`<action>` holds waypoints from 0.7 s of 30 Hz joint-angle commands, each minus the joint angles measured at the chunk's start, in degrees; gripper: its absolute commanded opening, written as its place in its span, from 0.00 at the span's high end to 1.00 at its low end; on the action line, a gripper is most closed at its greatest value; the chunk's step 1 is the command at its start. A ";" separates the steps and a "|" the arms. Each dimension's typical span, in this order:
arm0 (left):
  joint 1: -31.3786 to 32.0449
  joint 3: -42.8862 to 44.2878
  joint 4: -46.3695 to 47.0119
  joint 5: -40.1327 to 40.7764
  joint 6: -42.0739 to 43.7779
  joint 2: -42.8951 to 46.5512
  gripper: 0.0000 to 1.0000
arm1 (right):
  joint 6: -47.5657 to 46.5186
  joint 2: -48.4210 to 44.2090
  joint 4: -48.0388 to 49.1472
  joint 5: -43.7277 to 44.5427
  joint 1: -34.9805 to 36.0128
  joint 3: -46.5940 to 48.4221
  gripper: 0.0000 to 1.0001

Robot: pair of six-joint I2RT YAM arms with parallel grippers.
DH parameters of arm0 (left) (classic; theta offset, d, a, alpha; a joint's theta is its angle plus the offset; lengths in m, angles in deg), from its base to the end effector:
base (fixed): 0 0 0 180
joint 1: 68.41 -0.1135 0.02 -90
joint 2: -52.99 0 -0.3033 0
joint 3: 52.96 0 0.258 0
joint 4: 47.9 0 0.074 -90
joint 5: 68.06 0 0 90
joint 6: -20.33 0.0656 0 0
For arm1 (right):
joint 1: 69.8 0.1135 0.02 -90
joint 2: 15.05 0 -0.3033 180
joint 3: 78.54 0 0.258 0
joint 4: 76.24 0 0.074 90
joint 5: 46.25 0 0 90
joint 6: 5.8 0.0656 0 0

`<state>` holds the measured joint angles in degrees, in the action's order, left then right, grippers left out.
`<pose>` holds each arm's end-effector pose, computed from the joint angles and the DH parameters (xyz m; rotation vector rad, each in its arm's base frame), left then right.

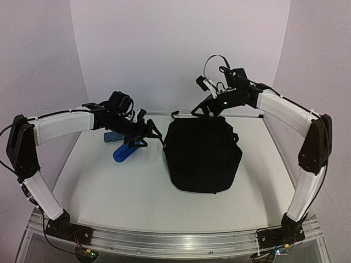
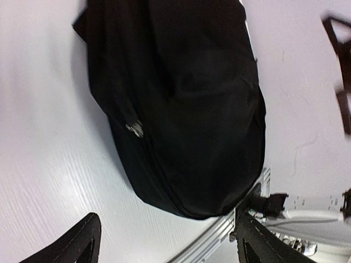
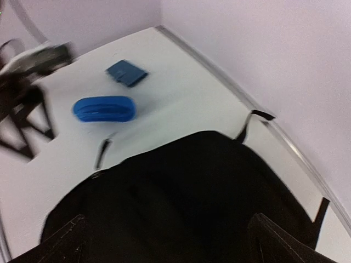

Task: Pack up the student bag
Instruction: Adjust the student bag at the center of the board.

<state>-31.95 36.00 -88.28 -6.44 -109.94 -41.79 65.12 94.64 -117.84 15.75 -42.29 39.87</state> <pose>0.2976 -0.2587 0.2945 0.1774 2.6027 -1.1621 0.4186 0.2527 0.3666 -1.0975 1.8248 0.6091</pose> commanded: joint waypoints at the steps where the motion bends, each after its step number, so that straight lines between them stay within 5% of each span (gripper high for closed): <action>1: 5.41 -4.86 5.72 -0.15 -4.41 -0.83 0.15 | 5.10 12.52 -3.33 3.69 -4.20 12.86 0.02; 6: 9.59 -3.42 10.59 -3.70 -6.39 -6.27 0.24 | 7.09 20.69 -5.08 3.05 -6.69 19.07 0.02; 14: 8.86 1.03 8.17 -3.40 -5.62 -13.23 0.76 | 7.77 21.21 -12.26 -8.89 -9.88 9.79 0.03; 18: 5.25 1.97 6.91 -3.50 -4.84 -13.18 0.96 | 7.13 16.49 -14.32 -11.36 -11.73 -0.20 0.07; 21: 1.46 1.61 7.05 -4.53 -4.46 -13.12 1.00 | 5.94 11.74 -15.55 -12.24 -12.67 -6.08 0.07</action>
<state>-25.10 34.99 -82.41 -11.25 -115.51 -55.60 70.83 112.35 -121.71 7.06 -53.69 41.63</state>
